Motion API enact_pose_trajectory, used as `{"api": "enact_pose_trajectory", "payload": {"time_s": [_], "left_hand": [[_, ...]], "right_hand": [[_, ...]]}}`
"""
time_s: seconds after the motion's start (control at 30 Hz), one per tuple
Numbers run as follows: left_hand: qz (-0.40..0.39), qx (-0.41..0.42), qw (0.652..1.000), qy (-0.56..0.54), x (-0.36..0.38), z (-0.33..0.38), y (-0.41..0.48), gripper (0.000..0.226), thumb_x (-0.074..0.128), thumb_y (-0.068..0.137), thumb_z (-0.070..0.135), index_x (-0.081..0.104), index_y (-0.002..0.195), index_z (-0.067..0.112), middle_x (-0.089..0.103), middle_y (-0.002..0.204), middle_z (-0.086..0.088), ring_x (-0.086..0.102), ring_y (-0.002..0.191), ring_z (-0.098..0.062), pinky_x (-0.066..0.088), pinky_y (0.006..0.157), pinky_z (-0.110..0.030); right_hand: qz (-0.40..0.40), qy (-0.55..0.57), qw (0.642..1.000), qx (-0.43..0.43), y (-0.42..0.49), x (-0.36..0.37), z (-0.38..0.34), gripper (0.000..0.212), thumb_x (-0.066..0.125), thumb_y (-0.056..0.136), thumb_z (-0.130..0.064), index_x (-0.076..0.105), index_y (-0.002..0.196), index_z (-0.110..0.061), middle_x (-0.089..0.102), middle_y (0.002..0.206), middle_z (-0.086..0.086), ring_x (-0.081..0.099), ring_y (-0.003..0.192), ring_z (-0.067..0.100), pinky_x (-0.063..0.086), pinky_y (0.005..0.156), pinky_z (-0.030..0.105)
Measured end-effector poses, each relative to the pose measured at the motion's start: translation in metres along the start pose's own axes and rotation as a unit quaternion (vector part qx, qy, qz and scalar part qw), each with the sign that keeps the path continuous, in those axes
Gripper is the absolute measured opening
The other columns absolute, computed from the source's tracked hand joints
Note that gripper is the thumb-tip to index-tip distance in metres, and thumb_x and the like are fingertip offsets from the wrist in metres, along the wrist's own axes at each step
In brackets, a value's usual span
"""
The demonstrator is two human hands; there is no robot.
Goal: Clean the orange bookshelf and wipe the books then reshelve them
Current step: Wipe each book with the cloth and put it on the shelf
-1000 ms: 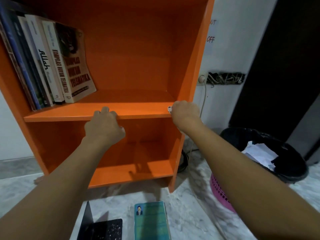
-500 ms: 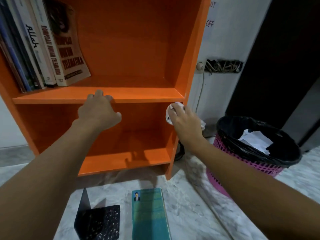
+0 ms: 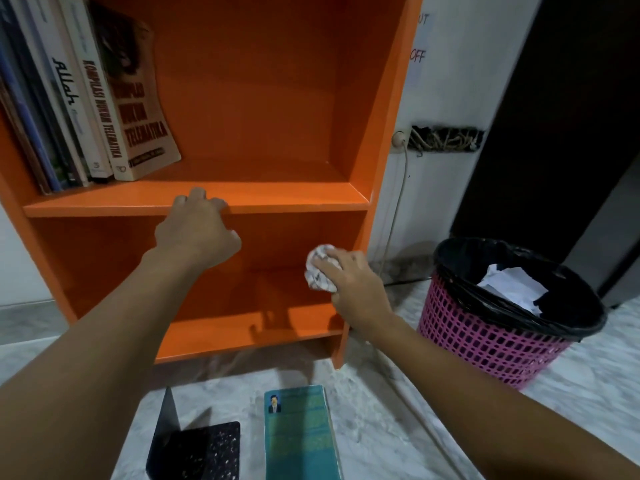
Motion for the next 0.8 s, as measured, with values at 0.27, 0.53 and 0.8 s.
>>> {"api": "enact_pose_trajectory", "payload": {"time_s": [0.27,0.53,0.8], "left_hand": [[-0.02,-0.006,1.0,-0.013,-0.003,-0.003,0.006,0.051,0.046,0.098,0.02,0.039,0.148,0.022,0.032,0.146,-0.006,0.026,0.137,-0.031,0.041,0.096,-0.049],[-0.014,-0.016,1.0,-0.022,-0.004,-0.002,0.005,0.052,0.046,0.097,0.019,0.039,0.148,0.022,0.033,0.144,-0.005,0.028,0.134,-0.03,0.041,0.093,-0.047],[-0.004,-0.023,0.999,-0.031,-0.003,-0.001,0.004,0.053,0.048,0.095,0.018,0.041,0.147,0.024,0.033,0.145,-0.004,0.027,0.136,-0.028,0.04,0.089,-0.044]], "right_hand": [[0.121,0.041,0.992,-0.016,0.076,-0.013,-0.033,0.065,0.063,0.071,0.017,0.061,0.129,-0.012,0.057,0.13,0.014,0.055,0.102,0.034,0.055,0.064,0.035],[0.136,-0.029,0.972,0.189,0.047,-0.027,0.04,0.061,0.061,0.082,0.007,0.051,0.139,-0.012,0.049,0.141,0.01,0.047,0.116,0.034,0.055,0.079,0.042],[0.084,-0.099,0.979,0.158,0.05,-0.034,0.047,0.067,0.061,0.079,0.01,0.048,0.141,-0.012,0.047,0.143,0.005,0.051,0.102,0.029,0.052,0.068,0.032]]}}
Point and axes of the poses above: each hand's wrist, its own y-axis towards the middle knuckle, its own x-axis out of the palm, z = x × y, the point moved 2 cm from there along y, towards the middle knuckle
